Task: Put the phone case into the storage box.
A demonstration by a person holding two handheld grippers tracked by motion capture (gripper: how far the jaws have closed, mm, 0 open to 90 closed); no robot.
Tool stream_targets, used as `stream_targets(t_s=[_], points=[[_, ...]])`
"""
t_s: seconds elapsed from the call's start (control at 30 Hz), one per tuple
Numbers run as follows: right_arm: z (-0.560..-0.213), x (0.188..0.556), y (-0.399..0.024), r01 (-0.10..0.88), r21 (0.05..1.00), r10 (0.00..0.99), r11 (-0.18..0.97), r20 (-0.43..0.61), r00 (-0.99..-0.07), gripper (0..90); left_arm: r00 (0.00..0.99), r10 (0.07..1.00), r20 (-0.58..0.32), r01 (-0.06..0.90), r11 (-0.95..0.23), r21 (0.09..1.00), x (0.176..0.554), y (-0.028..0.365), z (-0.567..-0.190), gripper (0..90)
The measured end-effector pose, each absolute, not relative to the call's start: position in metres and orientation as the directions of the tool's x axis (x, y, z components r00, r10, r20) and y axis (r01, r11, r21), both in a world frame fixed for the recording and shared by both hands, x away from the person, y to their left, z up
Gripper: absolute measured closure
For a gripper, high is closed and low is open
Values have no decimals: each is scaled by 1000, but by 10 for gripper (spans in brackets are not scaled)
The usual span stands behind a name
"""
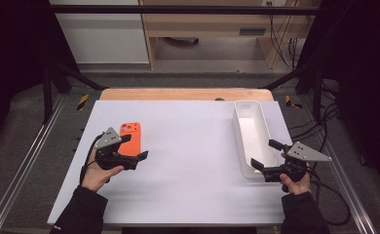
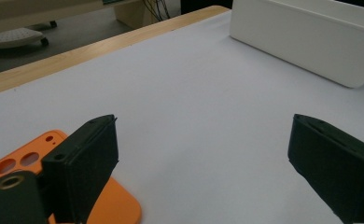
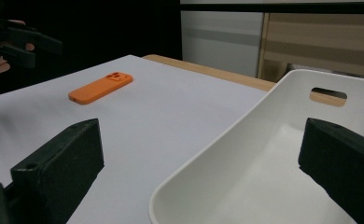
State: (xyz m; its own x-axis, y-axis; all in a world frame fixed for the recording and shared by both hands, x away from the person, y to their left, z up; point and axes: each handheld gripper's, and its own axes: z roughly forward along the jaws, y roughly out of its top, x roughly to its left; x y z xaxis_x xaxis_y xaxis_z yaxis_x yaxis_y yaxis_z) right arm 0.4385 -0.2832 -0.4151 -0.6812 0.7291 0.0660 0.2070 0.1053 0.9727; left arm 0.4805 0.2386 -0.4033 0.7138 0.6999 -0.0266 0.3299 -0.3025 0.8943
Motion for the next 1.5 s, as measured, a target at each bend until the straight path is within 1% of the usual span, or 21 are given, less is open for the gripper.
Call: stream_targets(t_s=[0.1, 0.23, 0.3, 0.33, 0.43, 0.63, 0.67, 0.9, 0.93, 1.0, 1.07, 1.13, 1.2, 1.23, 1.27, 1.3, 1.33, 1.5], points=[[-415, 439, -283, 206, 973, 730, 106, 64, -681, 4, 703, 711, -22, 337, -305, 891, 484, 236, -405, 113], [-415, 439, -283, 206, 972, 731, 109, 62, -679, 4, 690, 723, -25, 366, -319, 874, 491, 234, -410, 187], [-416, 439, -283, 206, 972, 730, 110, 62, -681, 4, 687, 726, -29, 371, -317, 873, 493, 234, -411, 199], [-416, 439, -283, 208, 972, 732, 111, 62, -679, 4, 683, 730, -29, 377, -317, 870, 495, 234, -412, 233], [-416, 439, -282, 208, 972, 730, 113, 61, -681, 3, 675, 736, -37, 394, -318, 862, 500, 234, -415, 252], [-416, 439, -282, 211, 971, 731, 115, 61, -680, 4, 654, 755, -52, 423, -307, 852, 508, 235, -420, 340], [-416, 439, -282, 211, 971, 732, 116, 60, -679, 3, 652, 757, -50, 426, -310, 850, 509, 235, -421, 340], [-416, 439, -282, 211, 970, 732, 119, 58, -679, 4, 639, 769, -33, 446, -335, 830, 514, 232, -427, 501], [-416, 439, -282, 212, 970, 732, 118, 59, -679, 4, 636, 771, -37, 452, -334, 827, 515, 231, -429, 501], [-416, 439, -282, 211, 970, 733, 118, 58, -678, 4, 629, 777, -25, 465, -350, 813, 516, 229, -433, 567], [-416, 439, -282, 212, 970, 733, 118, 59, -677, 4, 627, 779, -25, 470, -353, 809, 517, 229, -434, 584], [-416, 439, -282, 212, 970, 733, 119, 58, -678, 4, 625, 781, -19, 479, -364, 799, 518, 229, -436, 646], [-416, 439, -282, 211, 970, 733, 119, 58, -678, 4, 623, 782, -15, 488, -374, 789, 519, 229, -438, 661], [-416, 439, -282, 212, 970, 733, 120, 57, -678, 4, 619, 786, -12, 491, -374, 786, 519, 228, -439, 700], [-416, 439, -282, 213, 970, 732, 122, 57, -679, 4, 618, 786, -9, 494, -380, 782, 519, 227, -441, 719], [-416, 439, -282, 213, 970, 732, 122, 57, -679, 4, 620, 784, -10, 499, -385, 776, 519, 227, -441, 719], [-417, 439, -281, 216, 968, 732, 125, 57, -679, 4, 621, 783, -13, 505, -388, 771, 520, 227, -442, 761], [-418, 440, -280, 218, 967, 732, 131, 54, -679, 4, 613, 790, 9, 515, -407, 754, 521, 224, -445, 826]])
